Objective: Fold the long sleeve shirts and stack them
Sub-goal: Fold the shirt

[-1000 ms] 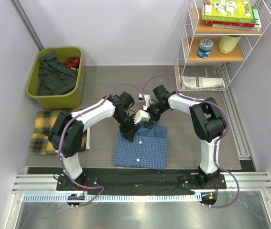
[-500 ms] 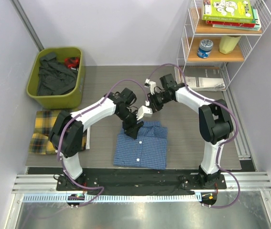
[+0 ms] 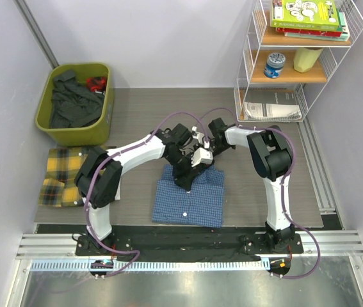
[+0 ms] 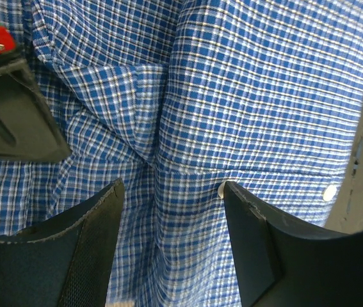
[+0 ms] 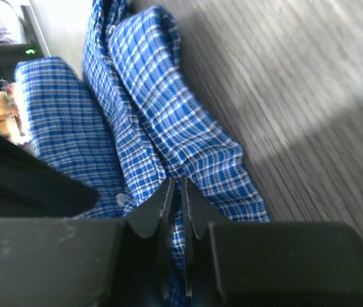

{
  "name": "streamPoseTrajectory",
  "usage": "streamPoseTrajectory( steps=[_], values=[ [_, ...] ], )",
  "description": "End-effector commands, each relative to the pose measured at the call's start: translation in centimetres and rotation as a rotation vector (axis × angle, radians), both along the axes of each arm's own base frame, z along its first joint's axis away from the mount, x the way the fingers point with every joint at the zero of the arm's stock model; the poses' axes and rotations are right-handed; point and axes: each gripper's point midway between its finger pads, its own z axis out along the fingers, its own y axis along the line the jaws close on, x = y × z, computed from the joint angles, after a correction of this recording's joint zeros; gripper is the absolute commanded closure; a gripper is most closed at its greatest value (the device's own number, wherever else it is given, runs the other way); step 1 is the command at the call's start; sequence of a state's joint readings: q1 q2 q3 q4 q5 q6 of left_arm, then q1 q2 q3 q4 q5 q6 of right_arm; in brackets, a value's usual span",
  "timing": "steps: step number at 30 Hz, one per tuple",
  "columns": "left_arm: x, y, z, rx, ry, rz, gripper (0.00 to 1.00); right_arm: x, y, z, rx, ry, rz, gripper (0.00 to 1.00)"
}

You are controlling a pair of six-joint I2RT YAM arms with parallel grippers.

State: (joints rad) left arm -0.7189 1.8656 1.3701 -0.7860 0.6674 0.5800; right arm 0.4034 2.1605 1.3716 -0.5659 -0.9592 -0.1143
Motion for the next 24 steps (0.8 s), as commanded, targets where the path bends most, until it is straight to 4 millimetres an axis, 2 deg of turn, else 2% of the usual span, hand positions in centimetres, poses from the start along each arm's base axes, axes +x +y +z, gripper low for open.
streamPoseTrajectory(
  steps=[1, 3, 4, 6, 7, 11, 14, 19, 21, 24],
  values=[
    [0.5, -0.9, -0.7, -0.01, -0.019, -0.016, 0.36, 1.2, 0.6, 0.7, 0.03, -0.054, 0.021, 0.85],
    [-0.2, -0.9, -0.8, -0.01, 0.004, -0.043, 0.41, 1.3, 0.5, 0.3, 0.02, -0.06, 0.022, 0.85],
    [-0.4, -1.0, -0.5, -0.014, 0.008, -0.053, 0.51, 1.3, 0.4, 0.1, 0.012, -0.063, 0.023, 0.85],
    [-1.0, -1.0, 0.1, -0.015, 0.028, -0.076, 0.65, 1.3, 0.3, -0.2, 0.005, -0.063, 0.024, 0.85],
    [-1.0, -1.0, 0.5, -0.017, 0.029, -0.075, 0.77, 1.3, 0.3, -0.3, 0.004, -0.066, 0.026, 0.85],
    [0.3, -1.6, 2.9, -0.04, -0.034, -0.065, 0.98, 1.1, 0.2, -0.2, 0.007, -0.072, 0.033, 0.85],
    [2.2, -1.6, 3.8, -0.035, -0.096, -0.055, 1.0, 1.0, 0.2, -0.1, 0.009, -0.075, 0.039, 0.85],
    [5.8, -1.0, 2.7, 0.009, -0.146, -0.045, 1.0, 1.1, 0.1, 0.3, 0.011, -0.088, 0.047, 0.85],
    [6.7, -1.0, 2.6, 0.014, -0.168, -0.044, 1.0, 1.2, 0.1, 0.4, 0.01, -0.097, 0.049, 0.85],
    [7.0, -0.7, 1.5, 0.033, -0.167, -0.063, 1.0, 1.4, 0.2, 0.9, 0.009, -0.106, 0.048, 0.84]
  ],
)
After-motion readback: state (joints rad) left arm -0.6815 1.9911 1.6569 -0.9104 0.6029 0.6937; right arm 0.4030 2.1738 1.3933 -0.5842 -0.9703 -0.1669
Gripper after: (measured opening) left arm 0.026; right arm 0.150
